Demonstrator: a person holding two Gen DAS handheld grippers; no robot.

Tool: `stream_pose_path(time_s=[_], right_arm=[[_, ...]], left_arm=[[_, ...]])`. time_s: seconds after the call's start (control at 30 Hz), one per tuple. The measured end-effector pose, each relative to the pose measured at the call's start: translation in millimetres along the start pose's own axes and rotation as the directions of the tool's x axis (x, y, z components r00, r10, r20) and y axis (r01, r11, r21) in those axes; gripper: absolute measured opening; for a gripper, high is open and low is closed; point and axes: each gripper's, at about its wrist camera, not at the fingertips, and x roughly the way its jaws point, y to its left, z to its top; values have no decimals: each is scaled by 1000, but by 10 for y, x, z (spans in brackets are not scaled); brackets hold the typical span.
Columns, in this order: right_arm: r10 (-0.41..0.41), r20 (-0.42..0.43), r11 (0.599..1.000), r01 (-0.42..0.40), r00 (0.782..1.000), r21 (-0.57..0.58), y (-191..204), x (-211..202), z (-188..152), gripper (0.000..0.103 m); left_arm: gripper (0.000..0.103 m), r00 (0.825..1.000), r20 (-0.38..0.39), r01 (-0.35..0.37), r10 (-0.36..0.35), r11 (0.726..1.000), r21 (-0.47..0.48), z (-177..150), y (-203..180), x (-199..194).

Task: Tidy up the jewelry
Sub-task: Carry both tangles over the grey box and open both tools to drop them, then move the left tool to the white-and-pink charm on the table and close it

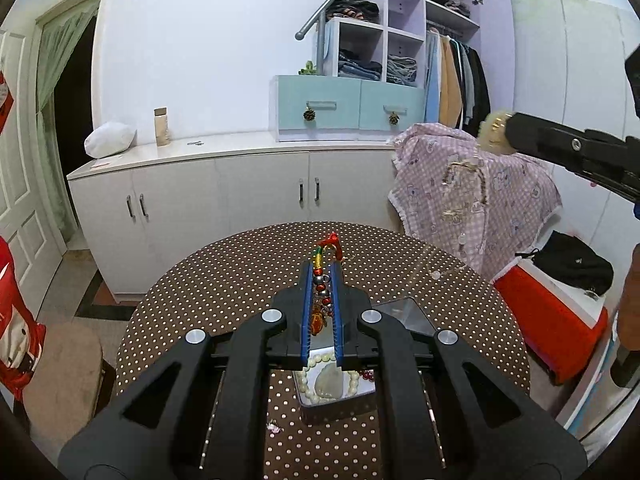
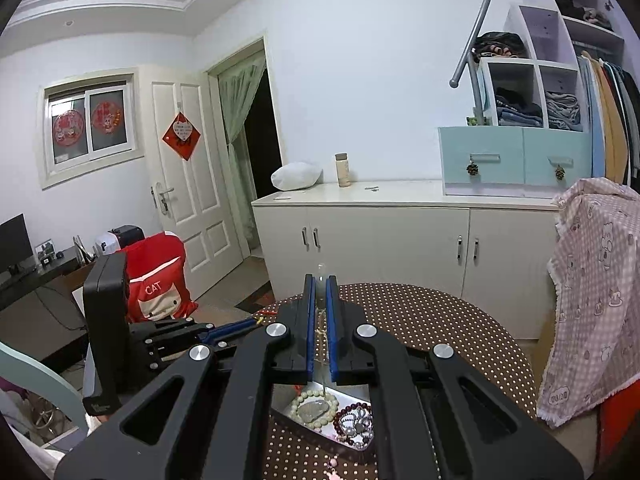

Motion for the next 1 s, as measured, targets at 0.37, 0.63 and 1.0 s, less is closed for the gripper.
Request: stream_pose_path(time_s=[0.37,0.63,1.0], right_arm=[[19,-137,999,-12,990,49,-92,408,-310,19],[-32,-183,995,50,983,92,-219,417,-533,57],[-80,-185,990,99,980,97,-293,281,-640,66]], left_arm=[[10,998,-62,5,-5,1000,1,-155,-9,186],[68,995,-100,-23,22,1000,-8,-291,63,238],[68,990,-133,-50,45,998,-34,-404,154,237]])
